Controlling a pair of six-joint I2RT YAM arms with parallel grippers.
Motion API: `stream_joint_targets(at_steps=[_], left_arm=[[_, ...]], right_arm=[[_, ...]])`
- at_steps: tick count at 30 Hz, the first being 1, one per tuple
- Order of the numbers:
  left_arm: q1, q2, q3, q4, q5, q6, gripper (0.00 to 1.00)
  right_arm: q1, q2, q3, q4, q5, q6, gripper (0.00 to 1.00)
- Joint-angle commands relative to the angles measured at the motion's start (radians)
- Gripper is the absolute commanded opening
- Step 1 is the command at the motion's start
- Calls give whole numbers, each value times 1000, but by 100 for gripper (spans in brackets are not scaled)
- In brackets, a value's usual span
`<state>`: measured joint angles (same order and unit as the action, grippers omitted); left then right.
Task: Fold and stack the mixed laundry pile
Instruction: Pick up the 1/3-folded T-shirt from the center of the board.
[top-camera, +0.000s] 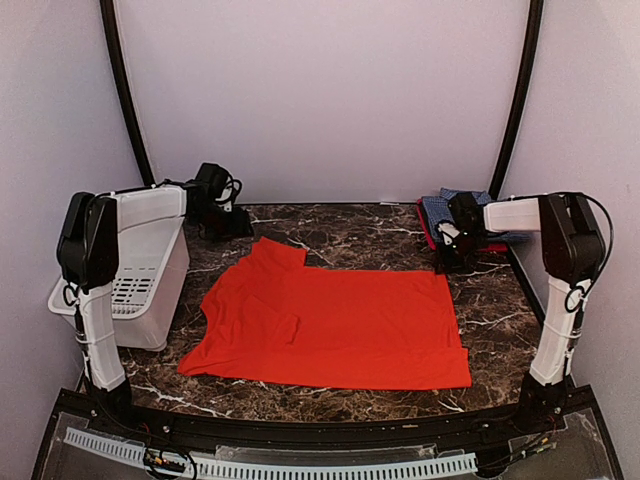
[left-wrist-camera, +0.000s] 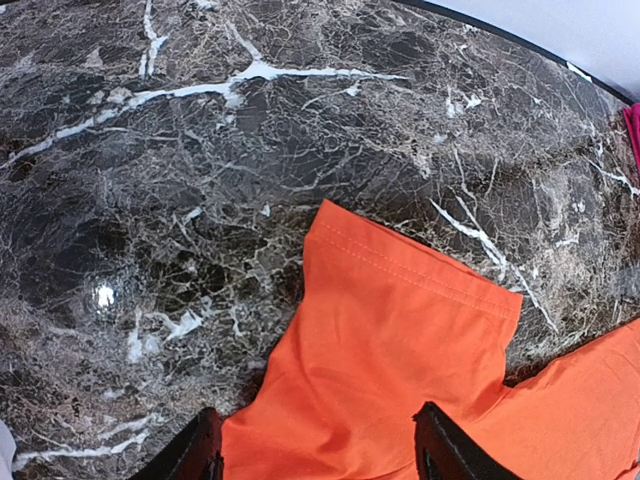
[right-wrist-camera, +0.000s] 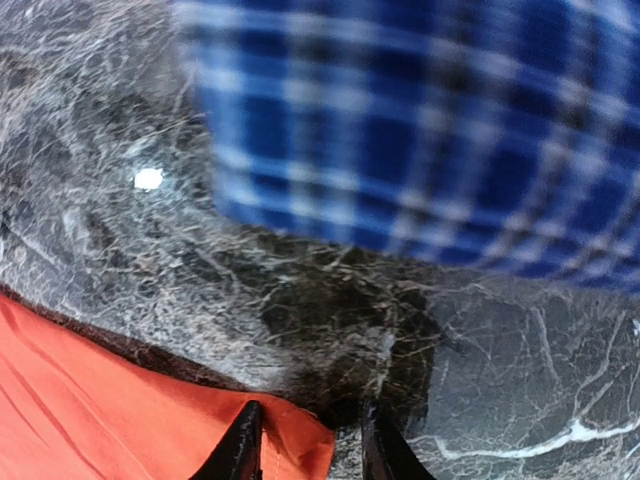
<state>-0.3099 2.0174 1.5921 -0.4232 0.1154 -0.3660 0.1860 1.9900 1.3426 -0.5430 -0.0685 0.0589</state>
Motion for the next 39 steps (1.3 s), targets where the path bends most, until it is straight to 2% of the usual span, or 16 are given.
stream_joint_targets(at_steps=[1,3,5,6,11,22,30,39], left_arm=[[15,17,42,-29,17,16,65],[17,34,48,-28,12,23,65],[17,62,68,-38,-5,38,64],[17,86,87,-50,-8,46,64],[17,145,139,-86,-24,66,60],[9,158,108,-160,-104,96,51],[-12,175,89,-121,-42,117,47],[-33,256,167,-173,-28,145,38]], right_arm=[[-5,29,21,14,-53,-37,27],[-5,42,17,17,-59,-40,18],[-4,42,14,17,-62,-37,2],[-4,40,13,18,-60,-33,0],[-4,11,-2,31,-54,-18,0],[-5,8,0,28,-44,-6,0],[-4,16,-2,26,-36,1,0],[-5,20,3,27,-28,1,0]])
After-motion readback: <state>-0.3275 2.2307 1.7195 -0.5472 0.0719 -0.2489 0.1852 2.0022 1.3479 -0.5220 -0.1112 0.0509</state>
